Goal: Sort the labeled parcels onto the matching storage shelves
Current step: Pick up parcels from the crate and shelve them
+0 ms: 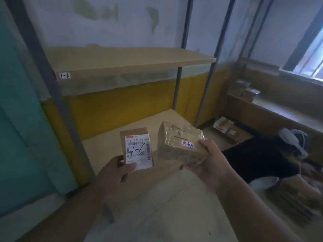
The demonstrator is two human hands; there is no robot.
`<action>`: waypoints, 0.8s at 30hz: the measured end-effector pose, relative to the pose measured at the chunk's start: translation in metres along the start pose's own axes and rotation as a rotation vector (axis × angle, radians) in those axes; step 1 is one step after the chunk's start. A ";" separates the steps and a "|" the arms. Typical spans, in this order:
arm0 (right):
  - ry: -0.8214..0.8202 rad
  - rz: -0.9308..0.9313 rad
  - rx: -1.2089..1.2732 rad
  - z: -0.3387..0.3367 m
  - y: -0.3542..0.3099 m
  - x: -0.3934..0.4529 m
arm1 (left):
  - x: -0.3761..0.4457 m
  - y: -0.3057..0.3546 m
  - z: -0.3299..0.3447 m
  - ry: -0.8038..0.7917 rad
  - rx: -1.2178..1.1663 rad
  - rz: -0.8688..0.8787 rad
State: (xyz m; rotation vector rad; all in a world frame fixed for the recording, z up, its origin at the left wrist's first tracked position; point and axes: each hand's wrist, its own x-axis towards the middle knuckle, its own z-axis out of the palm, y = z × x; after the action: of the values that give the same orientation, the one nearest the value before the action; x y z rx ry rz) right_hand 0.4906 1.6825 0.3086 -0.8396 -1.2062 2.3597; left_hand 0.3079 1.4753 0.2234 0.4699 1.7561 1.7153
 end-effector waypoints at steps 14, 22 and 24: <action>-0.564 -0.024 0.172 0.068 -0.087 0.081 | -0.060 0.164 0.027 0.671 0.250 0.252; -0.624 -0.295 0.050 0.135 -0.131 0.093 | -0.023 0.268 -0.012 0.805 0.346 0.259; -0.636 -0.327 0.050 0.149 -0.144 0.099 | -0.005 0.286 -0.019 0.796 0.373 0.265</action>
State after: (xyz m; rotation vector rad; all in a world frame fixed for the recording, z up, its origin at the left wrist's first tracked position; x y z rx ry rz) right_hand 0.3256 1.7291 0.4611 0.1536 -1.3666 2.4242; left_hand 0.2495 1.4829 0.5036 0.1726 2.7102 1.9077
